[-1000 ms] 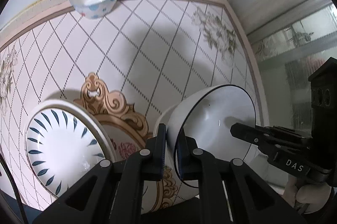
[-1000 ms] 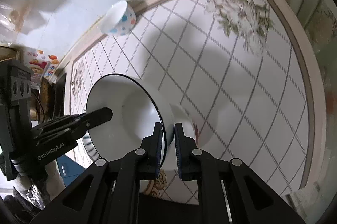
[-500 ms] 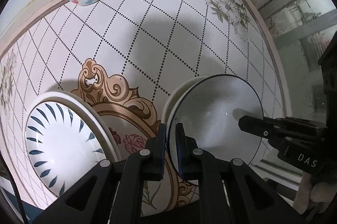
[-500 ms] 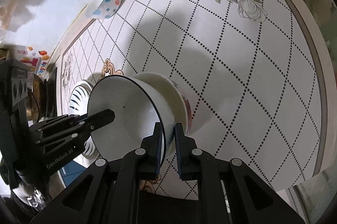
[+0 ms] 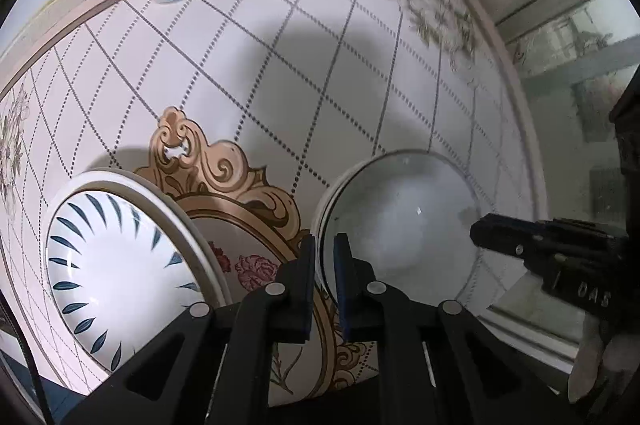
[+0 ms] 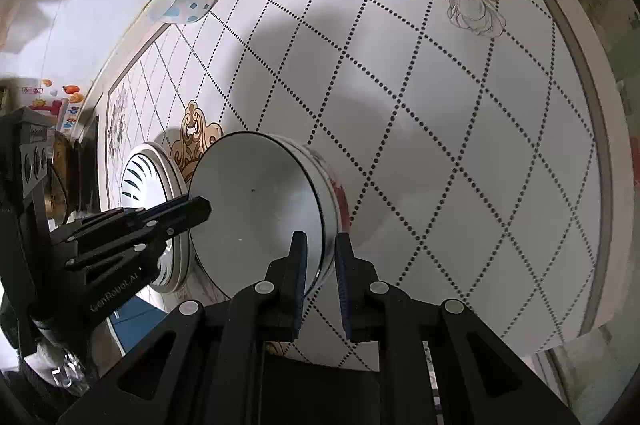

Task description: Organize plates and bowls

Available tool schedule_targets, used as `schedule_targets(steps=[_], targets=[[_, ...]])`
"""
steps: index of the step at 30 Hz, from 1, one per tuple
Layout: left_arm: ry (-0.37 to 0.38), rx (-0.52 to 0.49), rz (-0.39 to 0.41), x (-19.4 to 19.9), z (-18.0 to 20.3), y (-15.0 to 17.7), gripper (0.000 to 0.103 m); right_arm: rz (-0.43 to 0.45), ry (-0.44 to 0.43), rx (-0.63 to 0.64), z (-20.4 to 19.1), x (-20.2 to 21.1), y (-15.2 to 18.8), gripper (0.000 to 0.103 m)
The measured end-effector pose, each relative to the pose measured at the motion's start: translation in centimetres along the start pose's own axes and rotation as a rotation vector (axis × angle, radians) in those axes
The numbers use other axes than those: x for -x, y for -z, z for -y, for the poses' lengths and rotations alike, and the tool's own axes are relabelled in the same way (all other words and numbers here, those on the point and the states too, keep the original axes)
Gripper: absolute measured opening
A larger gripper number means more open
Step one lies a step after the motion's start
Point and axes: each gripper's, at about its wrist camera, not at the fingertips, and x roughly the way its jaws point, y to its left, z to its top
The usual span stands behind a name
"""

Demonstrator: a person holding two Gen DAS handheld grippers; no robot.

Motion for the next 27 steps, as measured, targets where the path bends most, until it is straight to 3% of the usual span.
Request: schedule_targets(steps=[3,5,7,9,13,19,27], targets=[[0.019,0.033,0.061,2.6,-1.2,-1.0,0.009,0.027,-0.003,0.011,-0.4,1.9,-1.4,0.018],[0.037,0.084,0.095,4.4,-2.8,-2.6,0.017,0.044,-0.018,0.018,-1.2,3.0,-2.9,0.023],[0.053,0.133,0.141,5.7,-4.7,-4.3,0.021,0.072,-0.044,0.037,-2.6,3.8,-5.0,0.04],[0.042,0.179,0.173,6.5,-6.7,-6.3,0.021,0.093,-0.07,0.054,-4.2,4.2,-7.7,0.05],[0.053,0.301,0.206,6.9,-12.2,-10.7,0.021,0.118,-0.123,0.096,-7.9,4.1,-13.3,0.057],[0.104,0.464,0.183,4.6,-19.5,-16.4,0.021,0.132,-0.162,0.112,-12.6,1.5,-21.6,0.058],[0.165,0.51,0.132,0.6,-22.7,-20.1,0.021,0.076,-0.123,0.093,-15.5,-4.6,-28.5,0.058]])
